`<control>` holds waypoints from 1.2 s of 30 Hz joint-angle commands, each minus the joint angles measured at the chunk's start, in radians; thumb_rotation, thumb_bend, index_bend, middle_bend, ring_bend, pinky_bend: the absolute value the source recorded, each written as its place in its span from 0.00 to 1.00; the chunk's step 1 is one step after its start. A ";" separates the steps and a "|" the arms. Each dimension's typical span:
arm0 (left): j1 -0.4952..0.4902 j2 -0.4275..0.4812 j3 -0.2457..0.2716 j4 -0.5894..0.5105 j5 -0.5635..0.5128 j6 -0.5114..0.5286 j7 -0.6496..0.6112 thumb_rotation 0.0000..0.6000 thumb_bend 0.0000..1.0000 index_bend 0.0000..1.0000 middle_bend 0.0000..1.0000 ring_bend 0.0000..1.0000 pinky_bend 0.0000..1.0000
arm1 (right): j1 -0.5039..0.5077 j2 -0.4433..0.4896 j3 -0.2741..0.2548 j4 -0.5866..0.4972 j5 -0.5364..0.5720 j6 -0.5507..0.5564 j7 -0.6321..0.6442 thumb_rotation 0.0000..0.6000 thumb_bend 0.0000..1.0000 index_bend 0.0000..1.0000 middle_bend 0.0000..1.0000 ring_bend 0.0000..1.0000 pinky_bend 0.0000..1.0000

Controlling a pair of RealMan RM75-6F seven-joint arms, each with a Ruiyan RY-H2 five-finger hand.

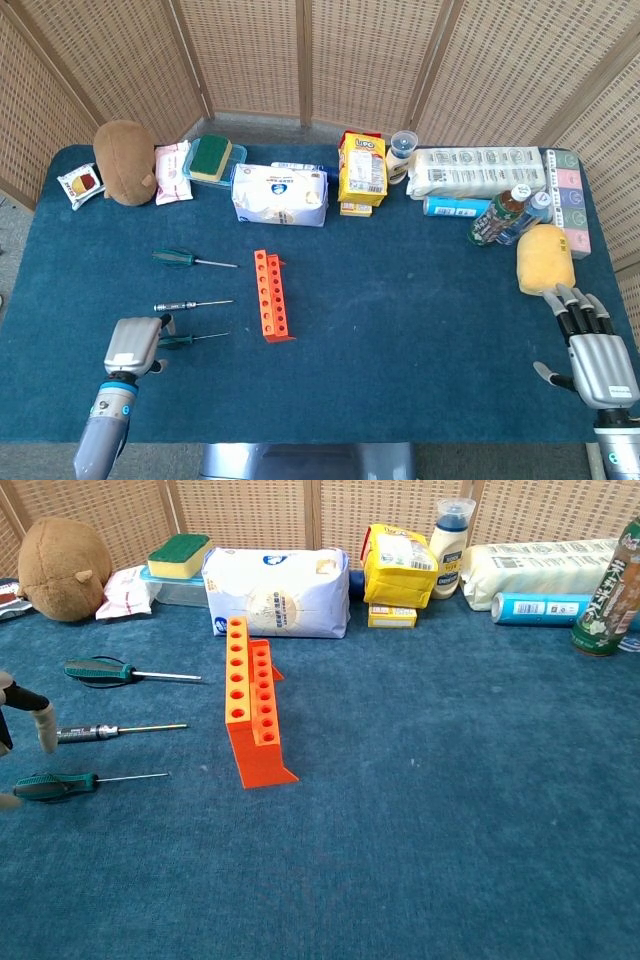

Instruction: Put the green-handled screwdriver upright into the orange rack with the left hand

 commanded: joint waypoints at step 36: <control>-0.069 -0.124 0.001 0.178 -0.125 0.022 -0.045 1.00 0.23 0.46 1.00 0.98 0.96 | 0.005 0.000 -0.003 -0.003 0.009 -0.017 -0.003 1.00 0.02 0.07 0.03 0.03 0.00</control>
